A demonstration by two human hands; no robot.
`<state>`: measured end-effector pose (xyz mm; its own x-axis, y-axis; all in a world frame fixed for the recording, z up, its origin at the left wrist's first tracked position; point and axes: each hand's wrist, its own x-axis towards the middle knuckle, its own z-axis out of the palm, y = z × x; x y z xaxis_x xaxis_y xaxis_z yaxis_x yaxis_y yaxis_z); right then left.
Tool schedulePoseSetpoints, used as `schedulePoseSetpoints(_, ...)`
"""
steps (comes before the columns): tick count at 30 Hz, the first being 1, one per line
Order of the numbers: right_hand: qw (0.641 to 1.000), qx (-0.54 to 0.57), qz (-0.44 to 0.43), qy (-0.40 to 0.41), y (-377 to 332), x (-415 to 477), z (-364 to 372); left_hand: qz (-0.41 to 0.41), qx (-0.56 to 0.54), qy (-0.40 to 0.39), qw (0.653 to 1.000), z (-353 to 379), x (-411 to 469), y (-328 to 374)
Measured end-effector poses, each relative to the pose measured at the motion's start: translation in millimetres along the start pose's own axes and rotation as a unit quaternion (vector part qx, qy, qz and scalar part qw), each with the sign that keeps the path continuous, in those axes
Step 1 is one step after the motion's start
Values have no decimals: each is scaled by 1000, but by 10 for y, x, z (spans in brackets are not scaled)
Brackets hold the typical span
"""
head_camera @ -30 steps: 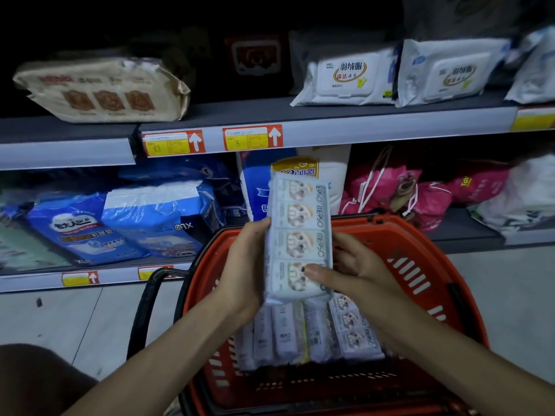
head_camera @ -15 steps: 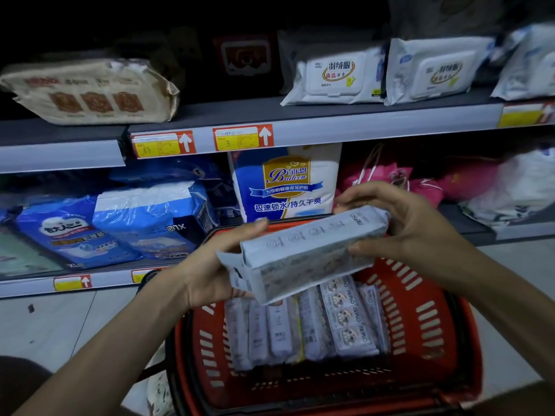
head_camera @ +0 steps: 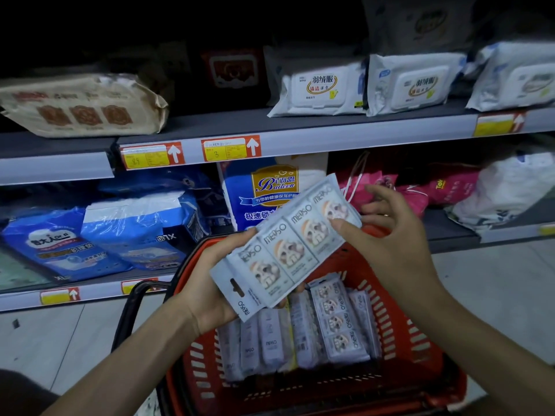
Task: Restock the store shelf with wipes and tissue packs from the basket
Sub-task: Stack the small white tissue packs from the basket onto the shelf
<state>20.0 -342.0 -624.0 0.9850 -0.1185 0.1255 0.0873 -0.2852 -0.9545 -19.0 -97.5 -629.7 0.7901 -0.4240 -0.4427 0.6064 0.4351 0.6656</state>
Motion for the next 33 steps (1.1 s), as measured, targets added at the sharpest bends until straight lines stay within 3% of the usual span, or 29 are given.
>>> schedulePoseSetpoints(5, 1000, 24, -11, -8, -90, -124, 97, 74, 14, 12, 997, 37, -41, 42)
schedulePoseSetpoints(9, 990, 43, -84, -100, -286, -328, 201, 124, 77, 42, 988, 141, -155, 126)
schedulePoseSetpoints(14, 948, -54, -209, -233, -483, -546, 291, 220, 146, 65, 962, 450, -341, 200)
schedulePoseSetpoints(21, 954, -6, -263, -144, -982, -495, 339, 329, 115, 45, 936, 877, -575, 530)
schedulePoseSetpoints(26, 952, 83, -276, -100, -1462, -306, 302, 383, 263, -3, 885, 1020, -813, 986)
schedulePoseSetpoints(33, 932, 179, -287, -126, -2156, -22, 246, 439, 481, 27, 758, 1122, -1107, 1755)
